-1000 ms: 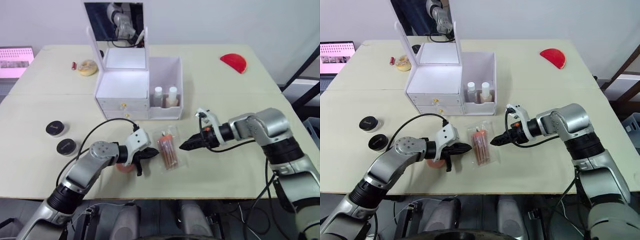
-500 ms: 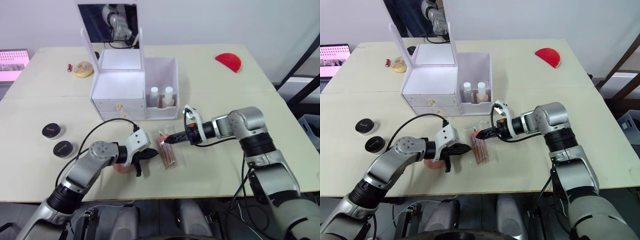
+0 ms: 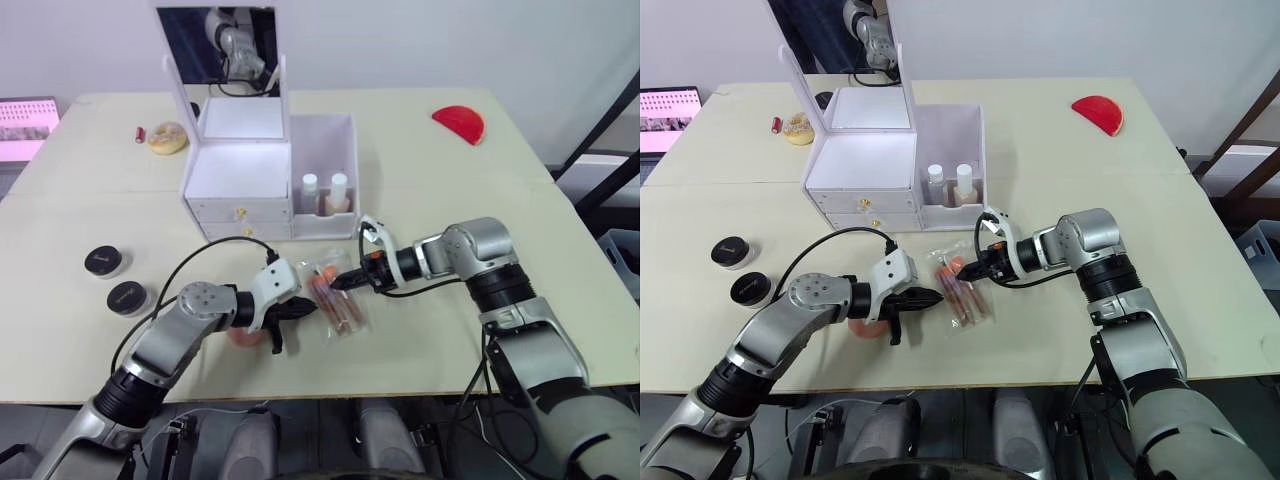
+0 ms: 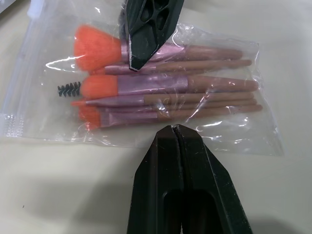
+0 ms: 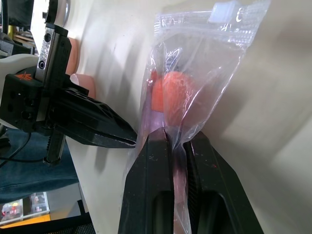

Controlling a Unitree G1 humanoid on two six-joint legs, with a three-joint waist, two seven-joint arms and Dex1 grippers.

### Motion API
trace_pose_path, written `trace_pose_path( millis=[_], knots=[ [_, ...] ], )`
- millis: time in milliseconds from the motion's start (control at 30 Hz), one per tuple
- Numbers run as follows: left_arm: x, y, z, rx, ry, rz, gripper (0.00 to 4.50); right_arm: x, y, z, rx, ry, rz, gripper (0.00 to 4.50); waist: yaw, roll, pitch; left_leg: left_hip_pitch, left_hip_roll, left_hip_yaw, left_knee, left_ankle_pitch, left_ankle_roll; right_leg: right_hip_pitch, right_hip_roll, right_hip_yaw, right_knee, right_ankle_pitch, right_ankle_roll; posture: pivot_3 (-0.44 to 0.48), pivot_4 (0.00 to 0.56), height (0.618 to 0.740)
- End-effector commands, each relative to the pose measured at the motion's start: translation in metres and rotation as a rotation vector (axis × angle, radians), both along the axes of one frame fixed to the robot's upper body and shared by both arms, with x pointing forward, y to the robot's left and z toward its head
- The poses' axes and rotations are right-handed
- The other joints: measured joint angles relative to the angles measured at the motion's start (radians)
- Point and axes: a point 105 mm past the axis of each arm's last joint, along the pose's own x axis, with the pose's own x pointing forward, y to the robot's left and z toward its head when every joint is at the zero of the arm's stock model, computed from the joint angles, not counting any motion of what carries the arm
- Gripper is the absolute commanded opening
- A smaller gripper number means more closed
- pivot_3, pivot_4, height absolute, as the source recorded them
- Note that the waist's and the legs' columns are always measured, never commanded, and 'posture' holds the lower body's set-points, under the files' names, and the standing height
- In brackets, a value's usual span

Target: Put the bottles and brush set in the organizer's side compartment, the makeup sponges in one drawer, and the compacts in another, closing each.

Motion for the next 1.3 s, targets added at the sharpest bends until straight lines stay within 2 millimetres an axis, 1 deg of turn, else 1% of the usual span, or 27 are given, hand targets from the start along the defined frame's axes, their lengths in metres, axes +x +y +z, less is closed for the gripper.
trace_pose_path(
  millis=[33,67,100,200,267,300,333,367,433,533,600,633,700,767,867,933,1033,1100,1200,1300],
  knots=[
    [0.003,0.003,0.016,-0.034,-0.047,0.008,0.00,0.003,0.000,0.013,0.038,-0.016,0.003,0.04,0.000,0.000,0.000,0.000,0.000,0.000,0.000,0.000,0.000,0.000,0.000,0.000,0.000,0.000,0.000,0.000,0.150,0.739],
    [0.004,0.004,0.020,-0.050,-0.046,0.010,0.53,0.003,0.000,0.016,0.045,-0.017,0.004,0.00,0.000,0.000,0.000,0.000,0.000,0.000,0.000,0.000,0.000,0.000,0.000,0.000,0.000,0.000,0.000,0.000,0.150,0.739],
    [0.003,0.004,0.024,-0.065,-0.041,0.005,0.87,0.003,-0.001,0.018,0.051,-0.019,0.005,0.00,0.000,0.000,0.000,0.000,0.000,0.000,0.000,0.000,0.000,0.000,0.000,0.000,0.000,0.000,0.000,0.000,0.150,0.739],
    [0.000,0.010,0.041,-0.125,-0.039,0.000,2.26,0.002,-0.004,0.028,0.074,-0.034,0.004,0.00,0.000,0.001,0.001,-0.002,0.000,0.000,0.000,0.000,0.000,-0.002,0.000,0.000,0.000,0.000,0.000,0.000,0.150,0.739],
    [-0.004,0.016,0.055,-0.173,-0.036,0.002,3.28,0.001,-0.007,0.038,0.091,-0.054,0.008,0.00,0.000,0.001,0.001,-0.003,0.000,0.000,0.000,0.000,0.000,-0.002,0.000,0.000,-0.001,0.000,0.000,0.000,0.150,0.739],
    [-0.007,0.020,0.062,-0.191,-0.033,-0.003,3.92,0.001,-0.008,0.042,0.096,-0.067,0.009,0.00,0.000,0.001,0.001,-0.003,0.000,0.000,0.000,0.000,0.000,-0.002,0.000,0.000,-0.001,0.000,0.001,0.000,0.150,0.739],
    [-0.012,0.026,0.070,-0.213,-0.029,-0.010,4.12,0.000,-0.010,0.049,0.103,-0.087,0.011,0.00,0.000,0.001,0.001,-0.003,0.000,0.000,0.000,0.000,0.000,-0.003,0.000,0.000,-0.001,0.000,0.001,0.000,0.150,0.739],
    [-0.017,0.032,0.077,-0.234,-0.021,-0.013,4.45,-0.001,-0.011,0.056,0.113,-0.104,0.016,0.00,-0.002,0.001,0.001,-0.003,0.000,0.000,0.000,0.000,0.000,-0.003,0.000,0.000,-0.001,0.000,0.001,0.000,0.150,0.739],
    [-0.027,0.044,0.088,-0.259,-0.006,-0.009,4.45,-0.005,-0.013,0.071,0.131,-0.145,0.031,0.00,-0.002,0.001,0.001,-0.003,0.000,0.000,-0.001,0.000,0.000,-0.004,0.000,0.000,0.000,-0.001,0.002,0.000,0.150,0.739],
    [-0.037,0.063,0.098,-0.269,0.006,0.036,4.45,-0.014,-0.014,0.094,0.168,-0.224,0.070,0.00,-0.001,0.001,0.001,-0.003,0.000,0.000,-0.002,0.000,0.000,-0.004,0.000,0.000,-0.001,-0.001,0.002,0.000,0.150,0.739],
    [-0.039,0.074,0.103,-0.265,-0.004,0.081,4.45,-0.020,-0.012,0.115,0.221,-0.298,0.099,0.00,-0.001,0.001,0.001,-0.003,0.000,0.000,-0.002,0.000,0.000,-0.004,0.000,0.000,-0.001,-0.001,0.002,0.000,0.150,0.739],
    [-0.040,0.079,0.106,-0.262,-0.015,0.107,4.45,-0.021,-0.011,0.128,0.261,-0.348,0.111,0.00,0.000,0.001,0.002,-0.003,0.000,0.000,-0.002,0.000,0.000,-0.004,0.000,0.000,-0.001,-0.002,0.002,0.000,0.150,0.739],
    [-0.040,0.086,0.111,-0.264,-0.036,0.152,4.45,-0.021,-0.009,0.153,0.332,-0.456,0.111,0.00,0.001,0.001,0.002,-0.003,0.000,0.000,-0.001,0.000,0.000,-0.004,0.000,0.000,-0.001,-0.003,-0.001,0.000,0.150,0.739],
    [-0.039,0.090,0.117,-0.280,-0.057,0.190,4.45,-0.014,-0.009,0.173,0.379,-0.552,0.075,0.00,0.003,0.001,0.002,-0.003,0.000,0.000,-0.001,0.000,0.000,-0.004,0.000,0.000,-0.001,-0.003,-0.002,0.000,0.150,0.739],
    [-0.036,0.094,0.127,-0.325,-0.098,0.239,4.45,0.009,-0.012,0.206,0.433,-0.710,-0.037,0.00,0.000,0.001,0.002,-0.003,0.000,0.000,-0.001,0.000,0.000,-0.004,0.000,0.000,-0.001,-0.003,-0.002,0.000,0.150,0.739],
    [-0.033,0.095,0.134,-0.366,-0.119,0.259,4.45,0.024,-0.014,0.219,0.440,-0.806,-0.094,0.00,0.000,0.001,0.002,-0.003,0.000,0.000,-0.001,0.000,0.000,-0.004,0.000,0.000,-0.001,-0.003,-0.002,0.000,0.150,0.739],
    [-0.030,0.096,0.141,-0.408,-0.138,0.283,4.45,0.049,-0.015,0.234,0.459,-0.932,-0.172,0.00,-0.001,0.001,0.002,-0.003,0.000,0.000,-0.002,0.000,0.000,-0.004,0.000,0.000,-0.001,-0.003,-0.002,0.000,0.150,0.739],
    [-0.029,0.098,0.142,-0.412,-0.145,0.297,4.45,0.064,-0.013,0.239,0.469,-1.011,-0.205,0.00,-0.005,0.001,0.002,-0.003,0.000,0.000,-0.002,0.000,0.000,-0.004,0.000,0.000,-0.001,-0.002,-0.001,0.000,0.150,0.739],
    [-0.030,0.099,0.143,-0.414,-0.150,0.309,4.45,0.082,-0.007,0.237,0.487,-1.066,-0.216,0.00,-0.008,0.001,0.002,-0.003,0.000,0.000,-0.002,0.000,0.000,-0.004,0.000,0.000,-0.002,-0.001,0.001,0.000,0.150,0.739],
    [-0.031,0.098,0.146,-0.416,-0.160,0.315,4.45,0.099,-0.002,0.230,0.475,-1.092,-0.245,0.00,-0.012,0.001,0.002,-0.003,0.000,0.000,-0.003,0.000,0.000,-0.004,0.000,0.000,-0.002,-0.001,0.002,0.000,0.150,0.739]
  ],
)
